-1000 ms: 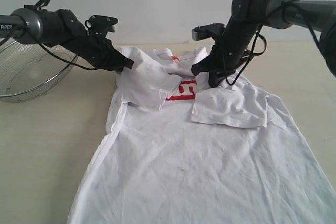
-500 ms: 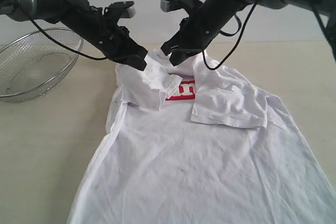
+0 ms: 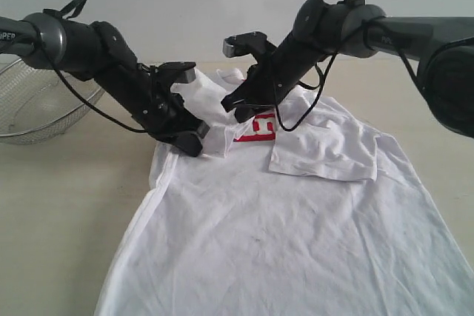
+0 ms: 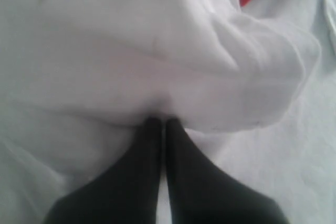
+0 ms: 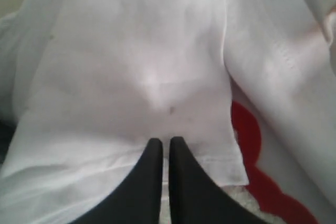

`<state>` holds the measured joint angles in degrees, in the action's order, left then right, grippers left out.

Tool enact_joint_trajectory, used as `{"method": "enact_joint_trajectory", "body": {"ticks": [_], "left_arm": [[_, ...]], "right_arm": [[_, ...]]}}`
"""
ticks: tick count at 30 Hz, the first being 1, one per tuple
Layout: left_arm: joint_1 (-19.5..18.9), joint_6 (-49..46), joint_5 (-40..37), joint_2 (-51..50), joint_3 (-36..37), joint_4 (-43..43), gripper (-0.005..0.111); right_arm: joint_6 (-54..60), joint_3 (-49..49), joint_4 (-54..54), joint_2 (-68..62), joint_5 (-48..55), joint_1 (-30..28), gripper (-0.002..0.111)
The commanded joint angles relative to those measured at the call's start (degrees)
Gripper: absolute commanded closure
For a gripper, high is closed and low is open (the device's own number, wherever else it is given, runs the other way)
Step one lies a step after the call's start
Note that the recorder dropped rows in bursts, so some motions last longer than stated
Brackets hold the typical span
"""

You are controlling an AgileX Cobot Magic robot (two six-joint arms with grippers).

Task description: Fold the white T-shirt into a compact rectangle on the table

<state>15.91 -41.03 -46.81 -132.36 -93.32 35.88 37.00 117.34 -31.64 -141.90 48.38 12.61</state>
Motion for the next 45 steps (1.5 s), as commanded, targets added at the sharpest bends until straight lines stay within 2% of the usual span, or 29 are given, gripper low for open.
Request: {"method": "enact_joint_trajectory", "body": {"ticks": [1,7,15,20,23,26,32,35,39,42,45], "left_arm": [[0.2,0.6,0.6,0.2,1.7,-0.5,0.102],[0.2,5.8,0.5,0.2,1.7,-7.5,0.102],[0.0,7.0,-0.5,0.2,2.0,-11.0,0.102],[0.0,8.5,-1.1,0.2,2.3,-13.0,0.102],[-0.1,7.9,-0.8,0.5,2.3,-12.8,0.102],[-0.1,7.2,-0.2,1.8,2.3,-12.6,0.102],[-0.1,6.6,0.5,7.5,2.3,-12.6,0.102],[-0.1,5.5,0.5,9.7,2.3,-12.6,0.102],[-0.1,5.4,0.4,10.3,2.3,-12.9,0.102],[-0.1,5.4,1.9,9.9,2.4,-12.7,0.102],[-0.1,5.1,2.7,9.5,2.4,-12.2,0.102]], "right_arm": [[0.5,0.0,-1.0,-1.8,-3.5,0.1,0.108],[-3.9,0.0,1.1,-4.4,-9.2,0.0,0.108],[-17.2,1.4,20.4,-4.8,-13.7,-0.2,0.108],[-19.9,4.9,21.2,-4.8,-14.3,-1.4,0.108],[-18.9,8.2,18.2,-4.8,-10.7,-1.6,0.108],[-11.8,11.0,12.2,-4.5,-4.1,-1.4,0.108],[-6.4,11.3,6.0,0.3,2.1,-1.4,0.108],[-8.4,11.3,8.6,3.1,3.6,-1.8,0.108],[-18.5,11.3,22.7,4.4,5.6,-3.8,0.108],[-16.7,11.3,24.2,4.1,9.3,-5.8,0.108],[-17.3,11.3,23.9,3.0,7.7,-7.3,0.108]]}}
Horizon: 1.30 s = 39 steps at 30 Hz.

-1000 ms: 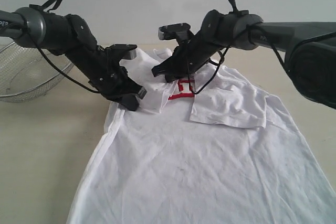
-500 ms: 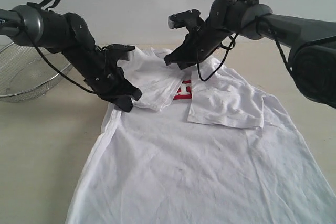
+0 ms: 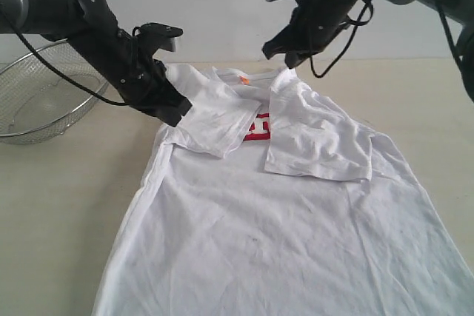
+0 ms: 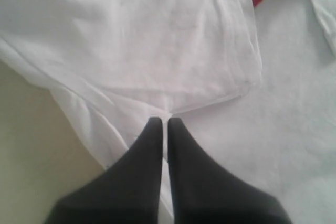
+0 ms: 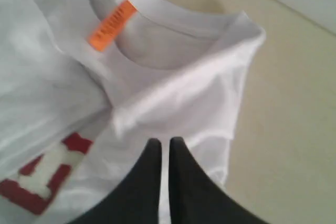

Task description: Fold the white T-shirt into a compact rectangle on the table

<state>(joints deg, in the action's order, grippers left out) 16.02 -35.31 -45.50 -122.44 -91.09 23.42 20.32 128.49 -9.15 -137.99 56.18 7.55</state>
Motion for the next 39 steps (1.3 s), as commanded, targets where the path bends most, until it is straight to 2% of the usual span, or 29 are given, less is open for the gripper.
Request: {"method": "enact_joint_trajectory", "body": {"ticks": [1,12,23,26,34,39], "left_arm": [[-0.2,-0.6,1.4,-0.5,0.1,0.6,0.102],[-0.2,-3.1,4.8,-5.6,0.1,4.0,0.102],[-0.2,-0.3,2.7,-7.0,0.1,4.1,0.102],[-0.2,-0.2,2.4,-7.0,0.1,3.8,0.102],[-0.2,5.3,2.5,-8.2,0.1,-2.0,0.102],[-0.2,5.9,0.7,-8.5,0.1,-3.6,0.102]], "right_arm": [[-1.4,0.2,1.0,-1.2,-1.5,-2.4,0.108],[-0.6,0.2,-11.3,-5.7,-7.7,-2.9,0.108],[-5.1,0.2,-8.5,-11.9,-11.3,-2.9,0.108],[-11.9,0.2,-2.4,-12.3,-12.6,-2.9,0.108],[-18.4,0.2,-1.7,-12.3,-14.7,-2.9,0.108],[-24.4,0.2,-1.6,-12.1,-21.7,-2.9,0.108]]}}
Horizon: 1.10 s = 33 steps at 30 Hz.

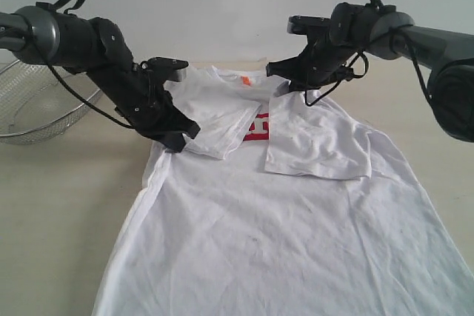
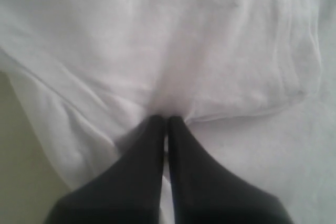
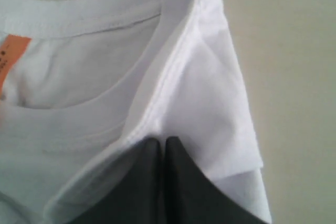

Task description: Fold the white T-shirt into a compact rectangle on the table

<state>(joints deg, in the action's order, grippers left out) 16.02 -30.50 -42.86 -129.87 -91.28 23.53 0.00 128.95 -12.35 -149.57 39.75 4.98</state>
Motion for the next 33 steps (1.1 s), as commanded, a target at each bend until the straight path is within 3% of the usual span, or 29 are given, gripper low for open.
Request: {"method": "enact_joint_trajectory", "body": {"ticks": [1,12,19,23,33], "left_arm": [[-0.2,1.1,-2.2,-1.1,0.3,-4.0,0.102],[-0.4,-0.2,-0.7,2.4,0.3,-4.6,0.102],[-0.8,-1.6,-3.4,5.5,0.3,-4.2,0.102],[-0.8,-3.7,-4.0,6.8,2.4,-1.3,0.102],[-0.8,-5.5,0.0,7.2,10.7,0.0,0.102]], "right_arm": [[-5.0,-0.3,1.6,-0.6,-6.2,-0.4,0.108],[2.8,5.1,-1.2,3.8,-1.9,-0.3,0.108],[13.4,4.5,-0.4,7.8,24.1,0.4,0.108],[14.5,3.5,-0.5,7.8,29.9,0.9,0.108],[12.8,-0.6,3.0,7.4,30.2,1.0,0.108]]}}
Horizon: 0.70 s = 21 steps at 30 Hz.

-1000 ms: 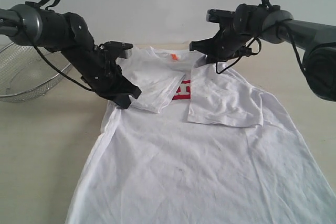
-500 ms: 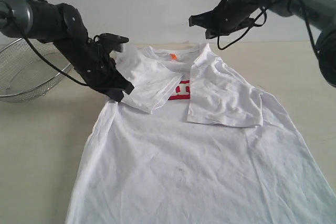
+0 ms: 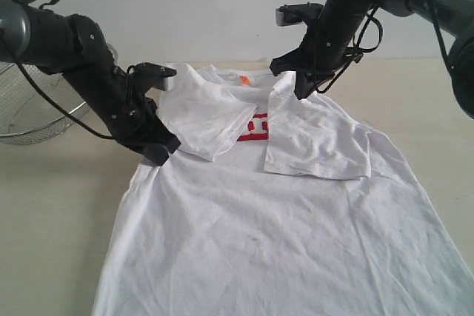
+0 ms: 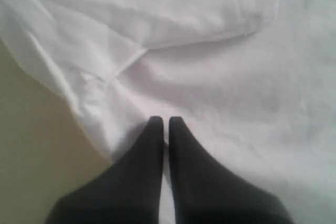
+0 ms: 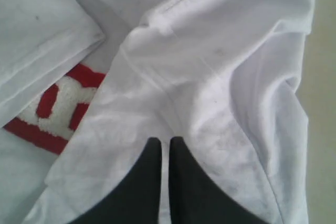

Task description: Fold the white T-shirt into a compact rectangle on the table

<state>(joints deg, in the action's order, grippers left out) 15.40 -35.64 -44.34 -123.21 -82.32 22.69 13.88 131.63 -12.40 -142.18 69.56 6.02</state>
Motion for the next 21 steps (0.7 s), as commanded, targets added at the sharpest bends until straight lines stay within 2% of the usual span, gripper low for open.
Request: {"method": "enact_joint_trajectory", "body": {"ticks": [1,5,9,18,21], "left_arm": [[-0.2,-0.4,1.5,0.5,1.7,0.8,0.102],[-0.2,-0.4,1.5,0.5,1.7,0.8,0.102],[-0.2,-0.4,1.5,0.5,1.7,0.6,0.102],[-0.2,-0.4,1.9,0.5,1.7,0.2,0.102],[-0.2,-0.4,2.5,0.5,1.7,0.2,0.102]], "right_arm": [[-1.6,-4.7,3.9,0.0,0.4,0.0,0.108],[-2.0,-9.6,5.3,0.0,0.4,-0.2,0.108],[-7.4,-12.8,10.6,0.0,-0.5,-0.3,0.108],[-14.5,-13.0,22.8,0.3,-2.7,-0.3,0.108],[-14.8,-13.0,22.9,0.3,-4.5,-0.5,0.108]]}}
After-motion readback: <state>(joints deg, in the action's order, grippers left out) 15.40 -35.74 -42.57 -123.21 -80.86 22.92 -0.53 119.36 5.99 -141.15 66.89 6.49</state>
